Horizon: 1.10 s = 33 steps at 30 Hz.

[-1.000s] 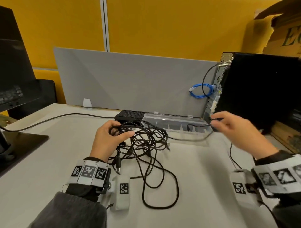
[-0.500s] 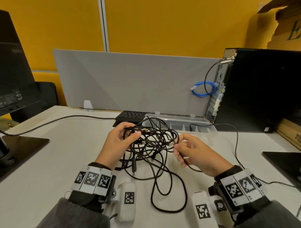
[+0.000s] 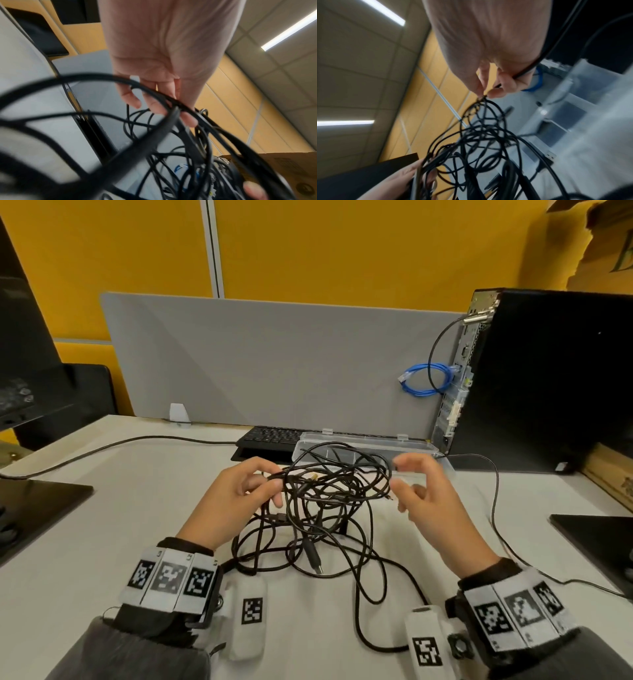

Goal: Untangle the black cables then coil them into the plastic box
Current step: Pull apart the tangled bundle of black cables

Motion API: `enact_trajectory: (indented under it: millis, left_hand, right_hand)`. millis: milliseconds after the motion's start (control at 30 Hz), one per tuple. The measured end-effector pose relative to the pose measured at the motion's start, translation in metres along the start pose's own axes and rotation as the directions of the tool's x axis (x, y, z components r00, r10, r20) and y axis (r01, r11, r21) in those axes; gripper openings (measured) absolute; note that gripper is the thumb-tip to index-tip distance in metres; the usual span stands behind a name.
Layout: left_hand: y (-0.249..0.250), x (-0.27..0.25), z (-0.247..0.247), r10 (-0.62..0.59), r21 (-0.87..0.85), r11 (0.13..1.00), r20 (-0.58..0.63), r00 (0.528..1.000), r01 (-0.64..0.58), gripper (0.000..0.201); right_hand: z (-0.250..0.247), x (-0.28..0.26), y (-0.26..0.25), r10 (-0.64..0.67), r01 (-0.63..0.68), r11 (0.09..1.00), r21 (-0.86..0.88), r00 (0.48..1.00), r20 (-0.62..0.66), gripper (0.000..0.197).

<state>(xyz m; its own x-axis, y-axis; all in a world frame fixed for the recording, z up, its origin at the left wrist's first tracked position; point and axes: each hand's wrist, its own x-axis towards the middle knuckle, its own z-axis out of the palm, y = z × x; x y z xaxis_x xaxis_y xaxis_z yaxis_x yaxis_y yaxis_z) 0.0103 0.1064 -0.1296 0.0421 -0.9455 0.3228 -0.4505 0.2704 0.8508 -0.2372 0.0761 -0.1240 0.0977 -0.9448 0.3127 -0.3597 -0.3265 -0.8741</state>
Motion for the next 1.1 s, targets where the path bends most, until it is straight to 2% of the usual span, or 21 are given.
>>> enact_trajectory:
  millis: [67, 167, 267, 400, 467, 533, 567, 633, 700, 767, 800, 867, 933, 1000, 1100]
  left_hand:
    - [0.005, -0.002, 0.006, 0.018, -0.071, 0.997, 0.011, 1.000, -0.017, 0.011]
    - [0.012, -0.004, 0.015, 0.028, -0.159, 0.987, 0.055, 0.998, -0.019, 0.018]
    - [0.017, -0.007, 0.021, 0.033, -0.236, 0.972, 0.123, 0.992, -0.003, 0.020]
    - [0.020, -0.010, 0.026, 0.054, -0.240, 0.971, 0.228, 0.972, 0.003, 0.022]
    - [0.021, -0.011, 0.027, 0.055, -0.247, 0.969, 0.285, 0.957, 0.018, 0.025]
    - [0.021, -0.011, 0.030, 0.053, -0.252, 0.967, 0.301, 0.952, 0.026, 0.039]
    - [0.021, -0.012, 0.032, 0.059, -0.247, 0.969, 0.277, 0.959, 0.012, 0.036]
    - [0.024, -0.012, 0.034, 0.069, -0.236, 0.972, 0.219, 0.973, -0.016, 0.017]
    - [0.024, -0.012, 0.035, 0.091, -0.184, 0.981, 0.202, 0.975, -0.053, 0.008]
    - [0.023, -0.012, 0.037, 0.102, -0.025, 0.995, 0.209, 0.973, -0.099, 0.008]
    - [0.023, -0.013, 0.038, 0.091, 0.078, 0.991, 0.204, 0.975, -0.109, 0.015]
    - [0.023, -0.015, 0.041, 0.079, 0.294, 0.948, 0.143, 0.987, -0.119, 0.037]
    - [0.027, -0.018, 0.043, 0.163, 0.413, 0.895, 0.057, 0.985, -0.172, 0.040]
    - [0.030, -0.019, 0.045, 0.213, 0.407, 0.887, 0.056, 0.976, -0.217, 0.032]
    - [0.031, -0.019, 0.049, 0.206, 0.254, 0.936, 0.169, 0.964, -0.245, 0.028]
  right_hand:
    - [0.000, -0.004, -0.009, -0.194, 0.189, 0.974, -0.121, 0.981, -0.028, 0.048]
    - [0.005, -0.014, -0.023, -0.372, 0.390, 0.859, -0.333, 0.921, 0.118, 0.065]
    - [0.012, -0.018, -0.027, -0.416, 0.488, 0.724, -0.488, 0.873, 0.255, 0.062]
    - [0.014, -0.016, -0.024, -0.406, 0.526, 0.657, -0.540, 0.851, 0.334, 0.049]
    - [0.016, -0.016, -0.024, -0.390, 0.523, 0.663, -0.536, 0.852, 0.349, 0.041]
    - [0.016, -0.015, -0.023, -0.374, 0.497, 0.692, -0.523, 0.867, 0.330, 0.034]
    - [0.016, -0.015, -0.023, -0.362, 0.478, 0.709, -0.519, 0.878, 0.315, 0.029]
    - [0.015, -0.013, -0.021, -0.340, 0.444, 0.744, -0.499, 0.895, 0.289, 0.020]
    - [0.013, -0.012, -0.020, -0.360, 0.426, 0.800, -0.421, 0.904, 0.231, 0.013]
    - [0.012, -0.010, -0.021, -0.383, 0.405, 0.851, -0.333, 0.914, 0.134, 0.015]
    - [0.011, -0.010, -0.021, -0.377, 0.391, 0.864, -0.318, 0.920, 0.108, 0.019]
    - [0.011, -0.011, -0.022, -0.352, 0.370, 0.872, -0.320, 0.929, 0.114, 0.026]
    - [0.015, -0.013, -0.022, -0.341, 0.364, 0.888, -0.282, 0.931, 0.127, 0.022]
    - [0.019, -0.014, -0.023, -0.334, 0.354, 0.901, -0.249, 0.935, 0.121, 0.024]
    - [0.024, -0.015, -0.024, -0.303, 0.329, 0.919, -0.218, 0.942, 0.144, 0.030]
